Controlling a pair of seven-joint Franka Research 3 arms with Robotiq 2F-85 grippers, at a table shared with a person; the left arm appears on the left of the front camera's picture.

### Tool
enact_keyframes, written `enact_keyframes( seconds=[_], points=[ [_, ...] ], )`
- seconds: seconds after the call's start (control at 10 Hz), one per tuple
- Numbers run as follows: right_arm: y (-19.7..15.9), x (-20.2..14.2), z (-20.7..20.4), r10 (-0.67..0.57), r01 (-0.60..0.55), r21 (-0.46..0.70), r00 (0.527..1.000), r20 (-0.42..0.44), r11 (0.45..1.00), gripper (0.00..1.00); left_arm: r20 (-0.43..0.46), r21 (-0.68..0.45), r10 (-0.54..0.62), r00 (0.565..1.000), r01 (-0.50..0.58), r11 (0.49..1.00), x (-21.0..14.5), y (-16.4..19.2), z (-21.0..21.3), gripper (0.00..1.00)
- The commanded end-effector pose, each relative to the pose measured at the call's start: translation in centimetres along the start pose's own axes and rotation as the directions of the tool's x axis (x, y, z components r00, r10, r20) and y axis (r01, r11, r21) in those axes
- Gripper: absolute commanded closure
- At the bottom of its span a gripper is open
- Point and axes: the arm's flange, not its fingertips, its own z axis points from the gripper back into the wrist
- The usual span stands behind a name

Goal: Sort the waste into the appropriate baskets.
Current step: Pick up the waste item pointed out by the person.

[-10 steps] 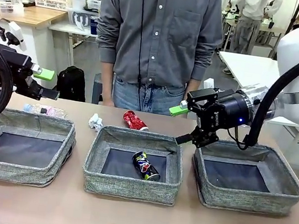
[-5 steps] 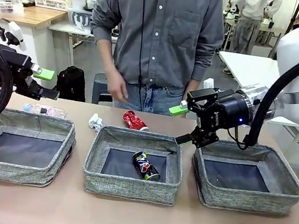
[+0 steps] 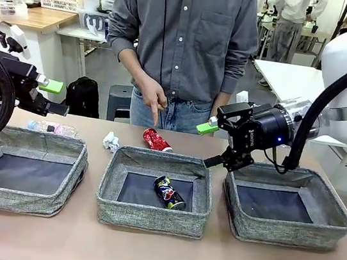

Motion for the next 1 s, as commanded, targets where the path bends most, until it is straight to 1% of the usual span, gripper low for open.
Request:
enact_keyframes(
  seconds=[0.0, 0.6, 0.7, 0.8, 0.9],
  points=[
    [0.0, 0.0, 0.3, -0.006, 0.006, -0.003, 1.0, -0.011, 1.0, 0.0, 0.021, -0.018, -0.024, 0.999, 0.024, 1.0, 0.0, -0.1, -0.3, 0.0],
    [0.0, 0.0, 0.3, -0.006, 0.006, -0.003, 1.0, -0.011, 1.0, 0.0, 0.021, -0.018, -0.024, 0.999, 0.024, 1.0, 0.0, -0.1, -0.3, 0.0],
    [0.0, 0.0, 0.3, -0.006, 0.006, -0.003, 1.0, -0.011, 1.0, 0.0, 0.0, 0.0, 0.0, 1.0, 0.0, 1.0, 0.0, 0.0, 0.0, 0.0],
    [0.0, 0.0, 0.3, -0.006, 0.006, -0.003, 1.0, -0.011, 1.0, 0.0, -0.065, 0.227, 0.002, 0.998, 0.013, 0.974, 2.1, -0.9, -1.9, 0.0],
    [0.0, 0.0, 0.3, -0.006, 0.006, -0.003, 1.0, -0.011, 1.0, 0.0, -0.134, 0.346, -0.099, 0.986, 0.14, 0.928, 5.0, -1.9, -4.7, 0.0]
  ],
)
